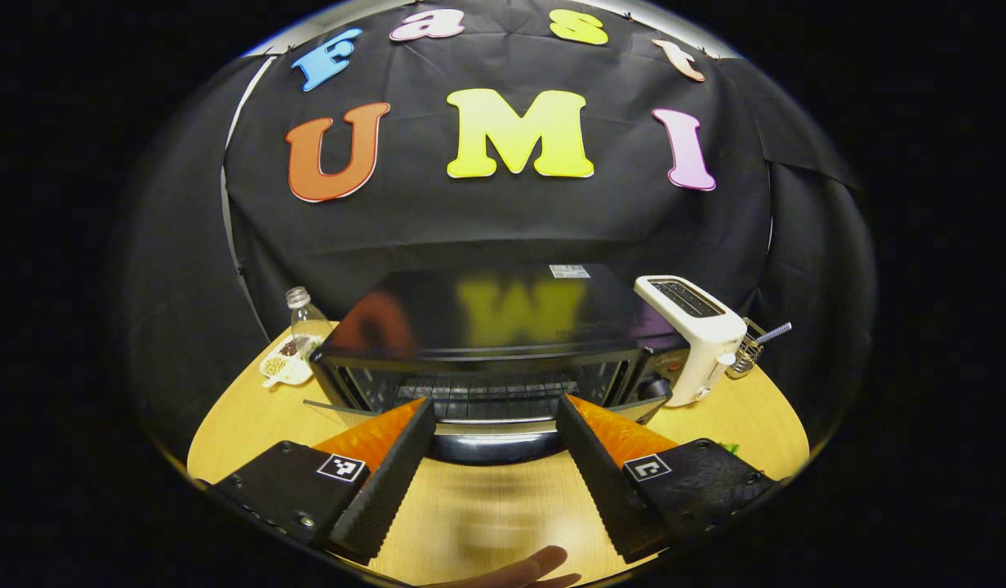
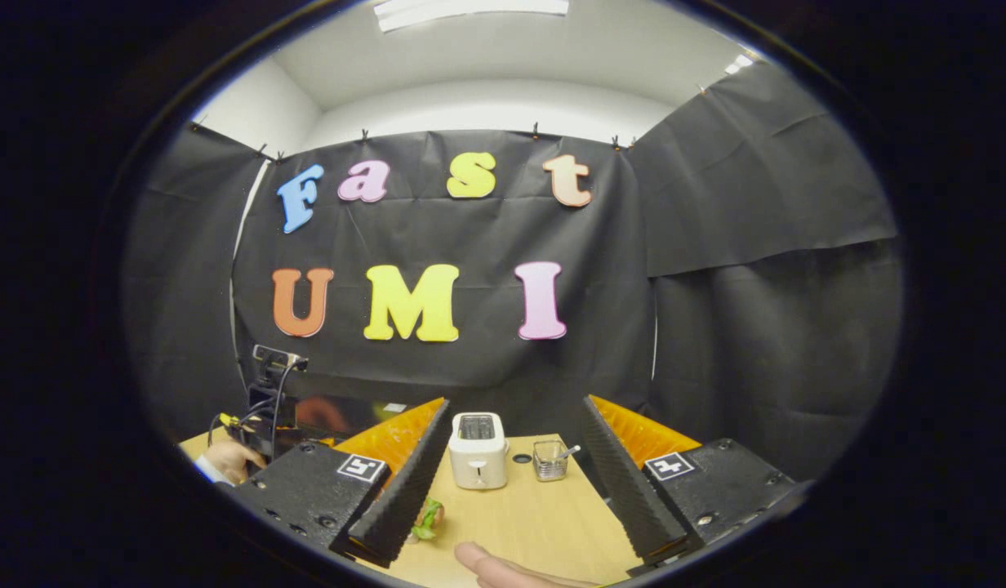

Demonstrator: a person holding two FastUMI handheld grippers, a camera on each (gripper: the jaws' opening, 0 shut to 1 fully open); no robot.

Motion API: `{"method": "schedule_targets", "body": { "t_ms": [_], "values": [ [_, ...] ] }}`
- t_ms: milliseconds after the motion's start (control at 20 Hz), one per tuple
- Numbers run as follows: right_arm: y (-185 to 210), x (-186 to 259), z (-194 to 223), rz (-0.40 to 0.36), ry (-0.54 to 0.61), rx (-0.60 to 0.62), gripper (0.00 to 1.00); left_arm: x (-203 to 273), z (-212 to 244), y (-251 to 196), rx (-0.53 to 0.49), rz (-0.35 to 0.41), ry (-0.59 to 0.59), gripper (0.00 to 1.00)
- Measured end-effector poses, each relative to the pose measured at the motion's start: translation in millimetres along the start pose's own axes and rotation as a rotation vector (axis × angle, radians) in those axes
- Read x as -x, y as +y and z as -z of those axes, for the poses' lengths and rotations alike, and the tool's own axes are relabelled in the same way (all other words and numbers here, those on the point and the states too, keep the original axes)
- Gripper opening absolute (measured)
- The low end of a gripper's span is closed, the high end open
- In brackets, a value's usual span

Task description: Open the electric oven with the left hand, put the food in, and close the electric oven.

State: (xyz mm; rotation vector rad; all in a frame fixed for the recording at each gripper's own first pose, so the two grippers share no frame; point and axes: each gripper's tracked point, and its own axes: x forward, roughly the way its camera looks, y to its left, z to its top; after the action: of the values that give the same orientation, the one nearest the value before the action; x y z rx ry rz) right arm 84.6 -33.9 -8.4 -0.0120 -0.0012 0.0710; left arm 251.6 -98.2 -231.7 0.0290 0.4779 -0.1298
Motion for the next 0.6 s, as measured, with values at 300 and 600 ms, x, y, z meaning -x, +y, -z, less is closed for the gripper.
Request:
{"method": "schedule_targets", "body": {
  "t_ms": [300,600],
  "values": [
    [1.6,7.3,5.5,0.009,-0.014,0.036,0.9,27.4,47.4,-1.0,-0.006,-0.002,-0.05,0.99],
    [4.1,14.0,17.8,0.008,0.003,0.049,0.9,41.2,109.5,-3.3,-0.001,-0.004,-0.006,0.99]
  ]
}}
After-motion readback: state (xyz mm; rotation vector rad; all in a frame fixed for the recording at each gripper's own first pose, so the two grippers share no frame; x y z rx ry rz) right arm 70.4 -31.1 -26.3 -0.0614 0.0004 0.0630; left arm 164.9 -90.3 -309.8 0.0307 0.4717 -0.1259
